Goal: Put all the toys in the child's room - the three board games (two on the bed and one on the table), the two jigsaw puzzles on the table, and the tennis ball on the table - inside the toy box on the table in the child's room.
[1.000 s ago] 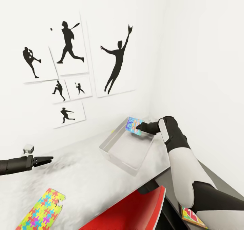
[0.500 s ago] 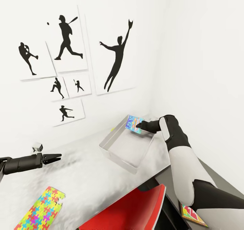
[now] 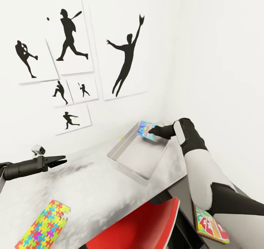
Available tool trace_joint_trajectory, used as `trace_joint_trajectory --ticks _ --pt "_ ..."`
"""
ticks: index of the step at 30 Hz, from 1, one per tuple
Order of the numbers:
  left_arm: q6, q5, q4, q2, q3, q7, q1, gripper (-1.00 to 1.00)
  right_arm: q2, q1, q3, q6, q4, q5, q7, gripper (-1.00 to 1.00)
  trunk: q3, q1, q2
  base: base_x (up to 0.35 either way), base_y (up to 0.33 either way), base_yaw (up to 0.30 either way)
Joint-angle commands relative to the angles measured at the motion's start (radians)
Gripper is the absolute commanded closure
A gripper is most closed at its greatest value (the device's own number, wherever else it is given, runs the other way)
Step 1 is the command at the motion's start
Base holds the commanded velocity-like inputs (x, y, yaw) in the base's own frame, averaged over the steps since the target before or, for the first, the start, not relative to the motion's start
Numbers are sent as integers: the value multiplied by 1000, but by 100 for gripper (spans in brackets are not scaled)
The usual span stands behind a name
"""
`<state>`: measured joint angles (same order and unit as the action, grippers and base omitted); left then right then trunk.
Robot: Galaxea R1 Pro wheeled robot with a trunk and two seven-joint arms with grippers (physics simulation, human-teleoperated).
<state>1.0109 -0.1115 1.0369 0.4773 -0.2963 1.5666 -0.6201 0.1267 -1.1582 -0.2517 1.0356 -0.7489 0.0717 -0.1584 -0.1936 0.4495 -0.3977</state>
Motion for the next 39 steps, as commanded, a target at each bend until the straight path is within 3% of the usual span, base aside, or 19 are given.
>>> trace_joint_trajectory --ticks 1,10,17,27,39 --pt "11 0 0 2 -1 4 -1 -100 -4 -10 -5 2 17 9 4 100 -4 1 -2 0 0 0" --pt "11 5 0 4 -59 4 -3 -100 -26 -27 -5 -3 50 0 5 100 -19 1 -2 0 0 0" --pt "11 7 0 2 -64 4 -3 -100 -27 -38 -5 -2 51 -5 4 100 -30 1 -2 0 0 0" --pt "9 7 0 2 -64 4 -3 -100 -24 -135 -3 -16 102 -8 5 100 -46 1 -2 0 0 0" --pt "9 7 2 3 -64 4 -3 -100 -25 -146 2 -99 195 -10 5 100 -66 1 -2 0 0 0"
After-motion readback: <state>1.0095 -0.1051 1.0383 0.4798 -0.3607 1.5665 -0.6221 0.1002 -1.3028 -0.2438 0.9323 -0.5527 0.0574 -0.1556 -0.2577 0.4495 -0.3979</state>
